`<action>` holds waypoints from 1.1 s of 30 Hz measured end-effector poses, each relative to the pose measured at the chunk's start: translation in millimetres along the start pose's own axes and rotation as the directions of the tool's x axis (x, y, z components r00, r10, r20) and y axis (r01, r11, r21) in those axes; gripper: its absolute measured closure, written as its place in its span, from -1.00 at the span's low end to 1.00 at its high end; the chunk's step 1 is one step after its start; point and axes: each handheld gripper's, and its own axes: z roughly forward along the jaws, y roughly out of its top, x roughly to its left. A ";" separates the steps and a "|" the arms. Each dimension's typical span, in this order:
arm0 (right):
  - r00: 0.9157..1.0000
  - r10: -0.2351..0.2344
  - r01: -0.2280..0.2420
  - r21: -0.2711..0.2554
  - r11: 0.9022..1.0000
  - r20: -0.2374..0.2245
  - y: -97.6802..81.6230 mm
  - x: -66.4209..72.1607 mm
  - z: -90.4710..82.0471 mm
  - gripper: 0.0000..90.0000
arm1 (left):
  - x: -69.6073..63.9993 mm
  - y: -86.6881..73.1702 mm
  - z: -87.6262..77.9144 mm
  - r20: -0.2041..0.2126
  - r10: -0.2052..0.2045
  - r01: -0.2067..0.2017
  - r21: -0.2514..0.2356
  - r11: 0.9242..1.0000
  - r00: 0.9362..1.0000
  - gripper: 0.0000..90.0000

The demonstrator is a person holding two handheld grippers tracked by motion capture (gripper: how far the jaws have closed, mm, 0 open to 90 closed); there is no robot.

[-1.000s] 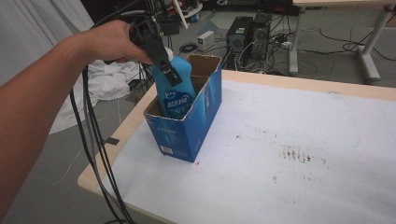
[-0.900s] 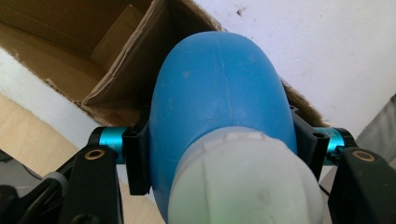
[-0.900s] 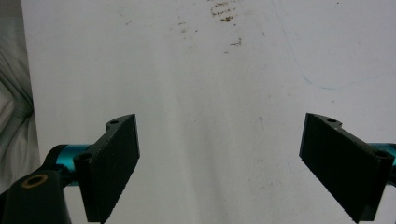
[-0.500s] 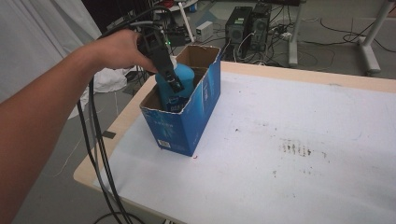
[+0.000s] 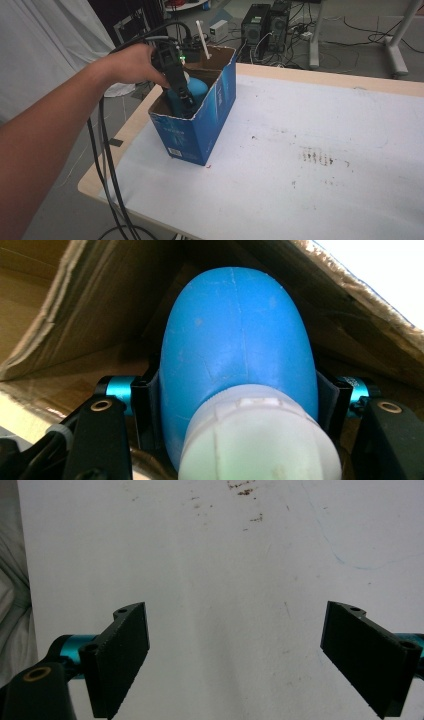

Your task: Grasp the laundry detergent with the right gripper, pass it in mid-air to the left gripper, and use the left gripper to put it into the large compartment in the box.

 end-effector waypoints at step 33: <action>1.000 0.001 -0.001 -0.003 1.000 -0.003 -2.0 5.4 2.5 -0.75 | 2.7 -6.9 -12.5 -0.027 -0.054 0.052 -0.088 0.995 0.998 -0.32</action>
